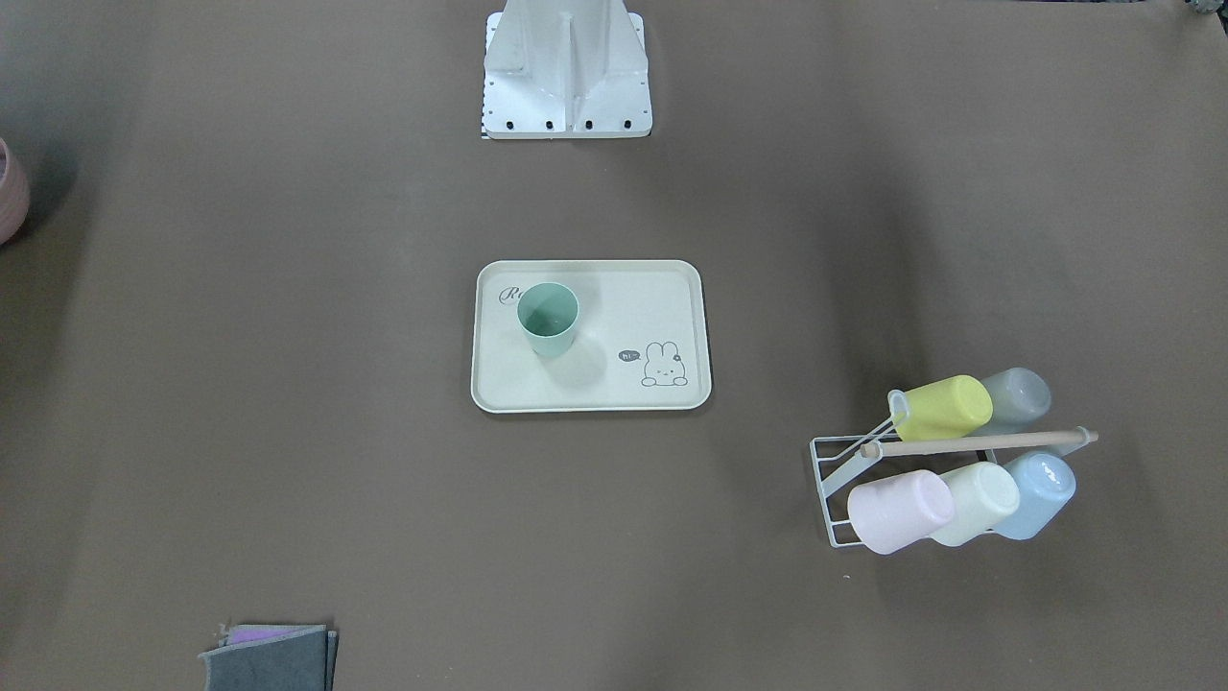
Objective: Pick up and place green cup on tray
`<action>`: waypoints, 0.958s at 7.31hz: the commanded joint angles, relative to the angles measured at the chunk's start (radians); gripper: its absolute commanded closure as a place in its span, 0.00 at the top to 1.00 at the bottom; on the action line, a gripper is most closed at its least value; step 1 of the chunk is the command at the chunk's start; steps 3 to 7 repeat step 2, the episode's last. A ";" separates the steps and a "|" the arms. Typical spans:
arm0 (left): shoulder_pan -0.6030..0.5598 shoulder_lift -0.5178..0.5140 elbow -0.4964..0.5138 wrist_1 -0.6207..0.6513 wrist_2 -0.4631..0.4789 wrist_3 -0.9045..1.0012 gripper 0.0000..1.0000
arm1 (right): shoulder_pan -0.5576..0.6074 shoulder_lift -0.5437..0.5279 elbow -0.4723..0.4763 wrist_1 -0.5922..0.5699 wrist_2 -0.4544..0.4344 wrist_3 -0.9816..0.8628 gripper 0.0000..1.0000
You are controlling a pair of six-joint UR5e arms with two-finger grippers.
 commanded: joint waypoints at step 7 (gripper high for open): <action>0.002 -0.001 0.020 -0.002 0.010 0.000 0.98 | 0.000 0.000 0.000 0.000 0.000 0.000 1.00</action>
